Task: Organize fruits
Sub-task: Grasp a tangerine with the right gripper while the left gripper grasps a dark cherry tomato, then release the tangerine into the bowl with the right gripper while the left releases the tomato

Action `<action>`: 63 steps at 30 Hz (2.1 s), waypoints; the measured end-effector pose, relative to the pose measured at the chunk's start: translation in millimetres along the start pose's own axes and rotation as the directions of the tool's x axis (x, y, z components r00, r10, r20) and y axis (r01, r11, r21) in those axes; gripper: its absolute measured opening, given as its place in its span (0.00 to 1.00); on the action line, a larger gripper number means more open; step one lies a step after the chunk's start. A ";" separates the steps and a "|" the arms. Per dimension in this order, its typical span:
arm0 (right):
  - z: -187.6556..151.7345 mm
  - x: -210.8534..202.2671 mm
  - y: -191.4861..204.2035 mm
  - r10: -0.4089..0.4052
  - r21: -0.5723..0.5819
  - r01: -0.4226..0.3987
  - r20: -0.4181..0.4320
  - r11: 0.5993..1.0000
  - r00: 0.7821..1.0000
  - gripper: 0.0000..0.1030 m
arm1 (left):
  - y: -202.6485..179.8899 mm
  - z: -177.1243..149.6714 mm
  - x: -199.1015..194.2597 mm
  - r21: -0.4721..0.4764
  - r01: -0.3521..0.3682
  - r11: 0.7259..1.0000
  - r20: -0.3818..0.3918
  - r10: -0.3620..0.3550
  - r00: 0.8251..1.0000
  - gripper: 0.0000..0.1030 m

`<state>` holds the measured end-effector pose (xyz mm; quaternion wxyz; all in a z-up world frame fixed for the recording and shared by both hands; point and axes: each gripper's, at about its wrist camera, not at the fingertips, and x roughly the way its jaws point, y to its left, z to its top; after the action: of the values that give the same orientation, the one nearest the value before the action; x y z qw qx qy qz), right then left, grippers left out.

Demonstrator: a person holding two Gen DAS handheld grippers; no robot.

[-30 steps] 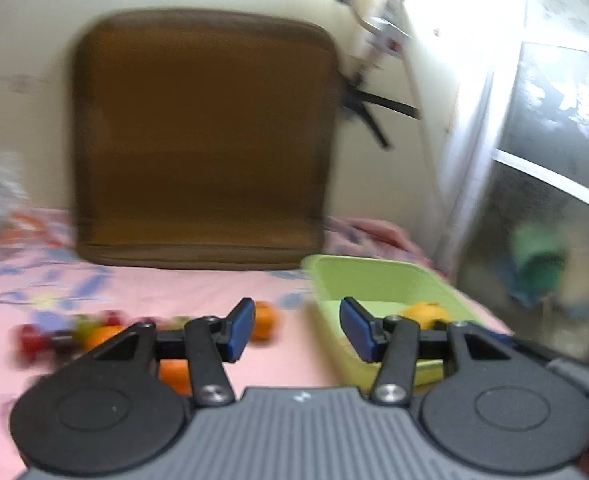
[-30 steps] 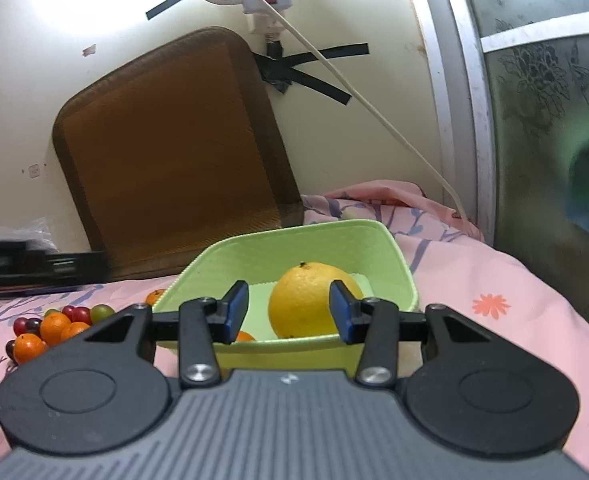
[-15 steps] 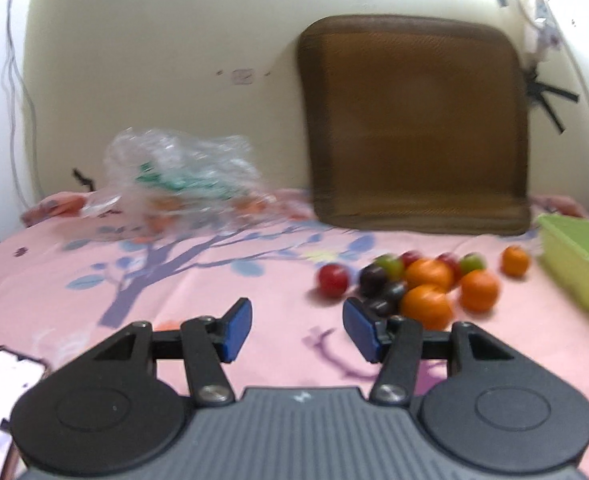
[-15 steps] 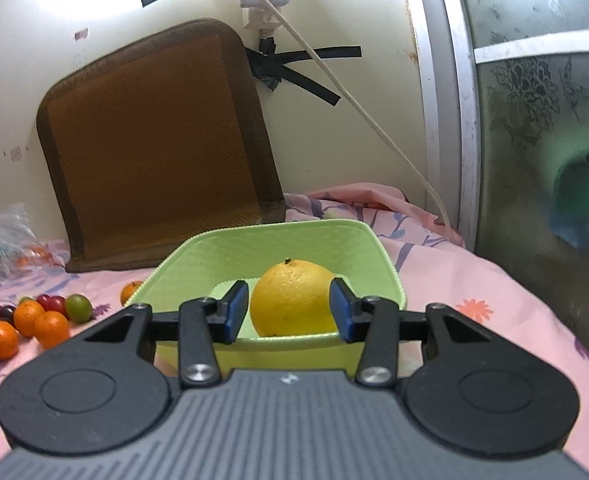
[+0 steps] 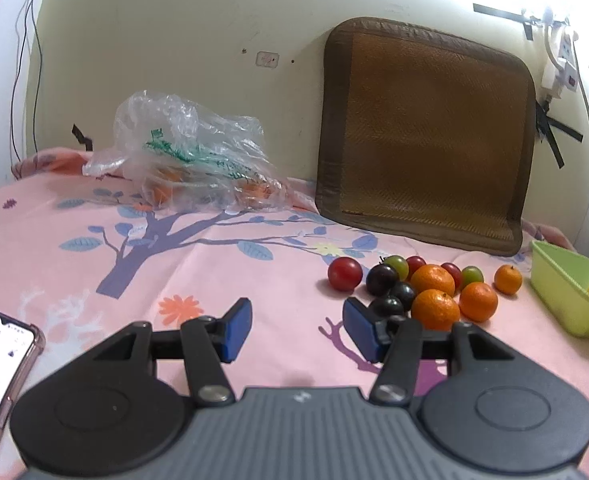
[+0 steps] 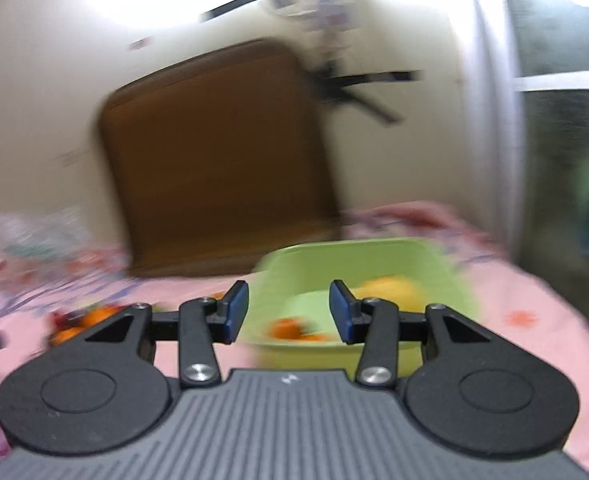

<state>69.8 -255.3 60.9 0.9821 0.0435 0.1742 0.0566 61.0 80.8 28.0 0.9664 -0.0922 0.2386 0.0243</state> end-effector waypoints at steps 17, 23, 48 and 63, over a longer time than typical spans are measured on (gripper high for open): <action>-22.6 94.1 143.0 0.291 -0.130 -0.347 -0.325 0.929 0.900 0.50 | 8.7 -0.7 1.0 -0.057 0.040 0.998 0.004 -0.040 0.999 0.50; -30.2 89.9 144.5 0.285 -0.127 -0.339 -0.322 0.932 0.903 0.40 | 12.2 0.3 1.4 -0.065 0.046 0.997 0.010 -0.046 0.999 0.50; -39.8 35.0 48.8 0.251 -0.061 -0.272 -0.235 0.960 0.939 0.40 | -52.8 9.8 49.1 0.107 0.179 0.978 -0.149 -0.162 0.975 0.26; 19.8 45.8 -79.5 -0.038 -0.057 0.040 0.022 0.998 0.999 0.41 | -247.5 49.0 75.9 0.256 0.469 0.845 -0.150 -0.444 0.883 0.27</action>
<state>127.0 -329.5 55.5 0.9856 0.0125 0.1632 0.0419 173.0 -152.7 76.5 0.9363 -0.0070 0.2515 -0.2449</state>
